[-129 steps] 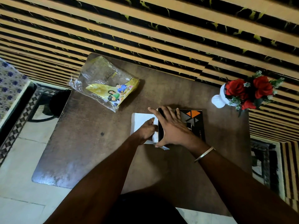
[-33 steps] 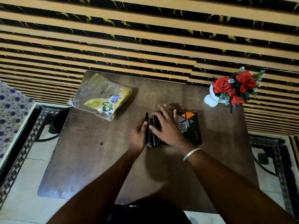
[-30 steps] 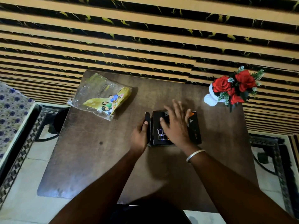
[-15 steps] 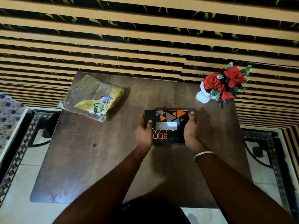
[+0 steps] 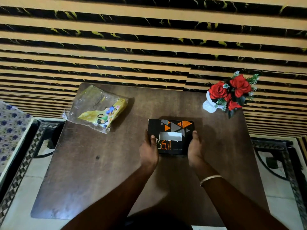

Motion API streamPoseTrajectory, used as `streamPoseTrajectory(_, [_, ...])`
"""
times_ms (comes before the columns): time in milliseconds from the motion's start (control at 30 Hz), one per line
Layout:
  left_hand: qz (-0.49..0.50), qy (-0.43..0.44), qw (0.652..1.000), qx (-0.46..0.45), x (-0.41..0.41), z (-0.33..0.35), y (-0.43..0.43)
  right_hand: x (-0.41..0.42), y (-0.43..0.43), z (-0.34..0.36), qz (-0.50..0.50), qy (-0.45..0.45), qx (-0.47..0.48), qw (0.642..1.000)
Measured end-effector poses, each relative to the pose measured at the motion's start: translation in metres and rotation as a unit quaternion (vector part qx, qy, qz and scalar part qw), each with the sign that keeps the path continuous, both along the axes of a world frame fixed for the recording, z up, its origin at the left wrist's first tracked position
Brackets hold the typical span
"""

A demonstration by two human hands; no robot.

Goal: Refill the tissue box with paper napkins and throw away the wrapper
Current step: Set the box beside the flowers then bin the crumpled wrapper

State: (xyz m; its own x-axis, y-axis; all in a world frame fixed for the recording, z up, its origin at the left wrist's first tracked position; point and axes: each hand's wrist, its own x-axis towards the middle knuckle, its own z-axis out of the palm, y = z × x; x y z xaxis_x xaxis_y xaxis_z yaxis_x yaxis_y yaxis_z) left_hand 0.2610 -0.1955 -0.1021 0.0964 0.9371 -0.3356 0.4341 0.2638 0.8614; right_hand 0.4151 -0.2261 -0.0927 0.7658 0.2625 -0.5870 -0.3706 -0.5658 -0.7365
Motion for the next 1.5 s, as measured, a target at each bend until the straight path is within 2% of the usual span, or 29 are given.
streamPoseTrajectory(200, [-0.002,-0.012,1.000,0.021,0.009,0.005,0.060,0.012,0.050,0.009,0.048,-0.003,0.033,0.998])
streamPoseTrajectory(300, [0.000,0.002,0.999,0.047,0.014,0.012,0.090,0.017,0.079,0.017,0.083,0.019,0.059,0.995])
streamPoseTrajectory(367, [0.005,-0.021,0.998,0.061,0.018,0.018,0.112,0.023,0.101,0.018,0.082,0.036,0.077,0.993])
streamPoseTrajectory(633, [0.035,-0.056,0.998,0.000,0.035,0.016,0.197,0.046,0.181,0.019,0.147,0.058,0.141,0.977])
streamPoseTrajectory(800, [0.033,-0.085,0.996,-0.015,0.037,0.003,0.214,0.054,0.199,0.008,0.142,0.088,0.144,0.975])
streamPoseTrajectory(967, [0.040,-0.077,0.996,-0.013,0.041,-0.003,0.220,0.058,0.206,-0.007,0.191,0.053,0.138,0.970])
streamPoseTrajectory(1133, [0.054,-0.059,0.997,-0.019,0.044,-0.003,0.222,0.059,0.205,-0.013,0.203,0.039,0.128,0.970])
streamPoseTrajectory(1267, [0.026,-0.053,0.998,0.006,0.037,0.003,0.217,0.057,0.203,-0.014,0.193,0.042,0.140,0.970])
streamPoseTrajectory(1300, [0.030,-0.051,0.998,0.019,0.034,0.008,0.215,0.054,0.202,-0.014,0.198,0.005,0.134,0.971])
streamPoseTrajectory(1367, [0.051,-0.054,0.996,0.052,0.026,0.019,0.210,0.046,0.197,-0.014,0.229,-0.166,0.084,0.956])
streamPoseTrajectory(1433, [0.059,-0.050,0.992,0.097,0.014,0.030,0.203,0.030,0.191,-0.010,0.254,-0.308,0.091,0.912])
streamPoseTrajectory(1500, [0.068,-0.030,0.988,0.137,-0.002,0.039,0.192,0.004,0.185,-0.001,0.273,-0.380,0.149,0.871])
